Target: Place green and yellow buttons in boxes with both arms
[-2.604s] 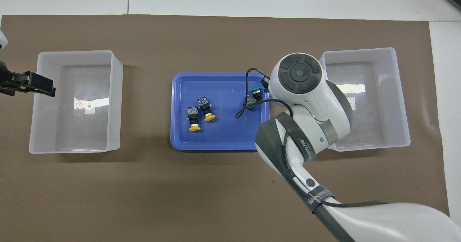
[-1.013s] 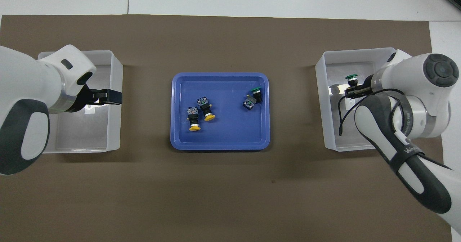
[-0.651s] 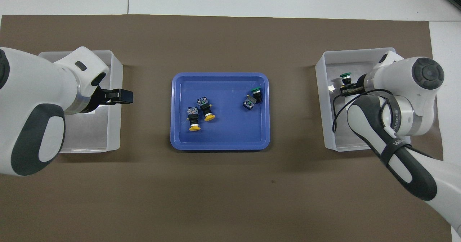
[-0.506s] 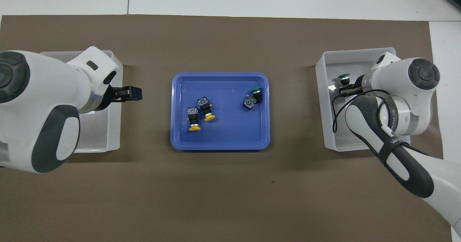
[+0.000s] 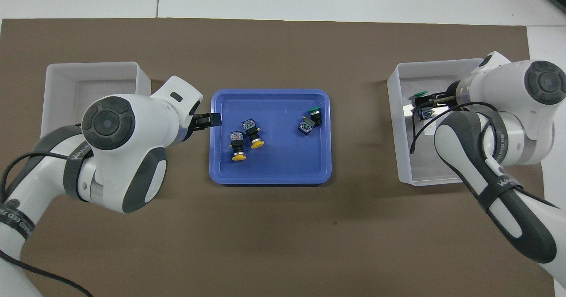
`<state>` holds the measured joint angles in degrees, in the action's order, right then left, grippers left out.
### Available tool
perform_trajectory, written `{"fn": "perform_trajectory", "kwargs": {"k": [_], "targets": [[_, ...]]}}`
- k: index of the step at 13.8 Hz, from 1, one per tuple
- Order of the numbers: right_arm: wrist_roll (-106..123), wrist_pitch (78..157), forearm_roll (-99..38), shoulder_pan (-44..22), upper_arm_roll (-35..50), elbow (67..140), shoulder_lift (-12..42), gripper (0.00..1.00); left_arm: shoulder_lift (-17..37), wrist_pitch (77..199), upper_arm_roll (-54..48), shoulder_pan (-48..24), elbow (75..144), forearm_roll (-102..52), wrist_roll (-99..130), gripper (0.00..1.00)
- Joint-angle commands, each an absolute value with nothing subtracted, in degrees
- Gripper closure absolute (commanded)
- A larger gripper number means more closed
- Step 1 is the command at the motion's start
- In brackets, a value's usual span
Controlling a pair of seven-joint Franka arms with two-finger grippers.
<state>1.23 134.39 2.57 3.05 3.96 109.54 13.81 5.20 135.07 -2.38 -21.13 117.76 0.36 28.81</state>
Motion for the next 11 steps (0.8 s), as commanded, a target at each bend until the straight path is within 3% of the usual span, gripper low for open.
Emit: {"fn": "perform_trajectory", "kwargs": {"k": [1, 5, 11], "targets": [[-11.0, 129.6, 1.7, -0.7, 4.2, 108.6, 10.8, 0.0, 7.3, 138.8, -1.5, -23.7, 119.2, -0.1, 30.0, 0.0], [-29.3, 128.5, 4.0, -7.7, 4.1, 104.8, 12.0, 0.0, 10.9, 142.3, -1.5, -25.7, 119.4, -0.1, 31.0, 0.0], [-53.8, 127.9, 9.0, -17.1, 4.2, 96.0, 22.0, 0.0, 14.4, 144.8, -1.5, -28.4, 120.7, -0.1, 32.0, 0.0]]}}
